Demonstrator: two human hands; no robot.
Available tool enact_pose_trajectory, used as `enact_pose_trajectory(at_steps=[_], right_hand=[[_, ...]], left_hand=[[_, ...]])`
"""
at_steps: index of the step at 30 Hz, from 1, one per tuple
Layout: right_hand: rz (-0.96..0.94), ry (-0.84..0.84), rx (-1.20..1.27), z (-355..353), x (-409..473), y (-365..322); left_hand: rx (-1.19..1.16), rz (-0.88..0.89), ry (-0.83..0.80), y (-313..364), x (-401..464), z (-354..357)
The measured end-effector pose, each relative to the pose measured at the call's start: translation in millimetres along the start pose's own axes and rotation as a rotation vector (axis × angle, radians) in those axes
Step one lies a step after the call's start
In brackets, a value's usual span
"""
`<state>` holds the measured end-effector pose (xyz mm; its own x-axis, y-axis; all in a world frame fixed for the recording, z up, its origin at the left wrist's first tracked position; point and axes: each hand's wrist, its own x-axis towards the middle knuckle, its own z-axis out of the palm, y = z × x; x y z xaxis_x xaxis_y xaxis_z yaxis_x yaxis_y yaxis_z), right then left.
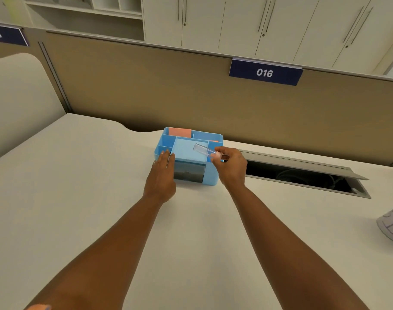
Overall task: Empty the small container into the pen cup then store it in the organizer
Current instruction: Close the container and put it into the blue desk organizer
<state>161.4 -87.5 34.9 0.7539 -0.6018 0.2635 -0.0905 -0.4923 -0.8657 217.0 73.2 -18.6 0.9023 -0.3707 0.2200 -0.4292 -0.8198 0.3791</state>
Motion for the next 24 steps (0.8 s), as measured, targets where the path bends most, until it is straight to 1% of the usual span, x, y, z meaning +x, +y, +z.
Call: enact_pose_trajectory(at_steps=[4,8,12,14,17,24], right_hand=[[-0.030,-0.058,-0.082,13,10,-1],[-0.013,-0.121,-0.079,29,11,-1],[-0.026,-0.121,-0.082,36,11,-1],[-0.044,-0.136,-0.123,38,13,-1],[-0.048,-0.160,-0.158,40,14,-1],[-0.031,-0.175,-0.123,40,13,-1]], left_hand=[[-0.029,0.032,0.038,-2,-1,5],[-0.059,0.035,0.046,-6,-2,11],[-0.077,0.047,0.050,-8,-1,14],[-0.077,0.052,0.048,-9,-1,16],[-0.100,0.026,0.047,-7,-1,17],[-0.116,0.023,0.034,-7,-2,18]])
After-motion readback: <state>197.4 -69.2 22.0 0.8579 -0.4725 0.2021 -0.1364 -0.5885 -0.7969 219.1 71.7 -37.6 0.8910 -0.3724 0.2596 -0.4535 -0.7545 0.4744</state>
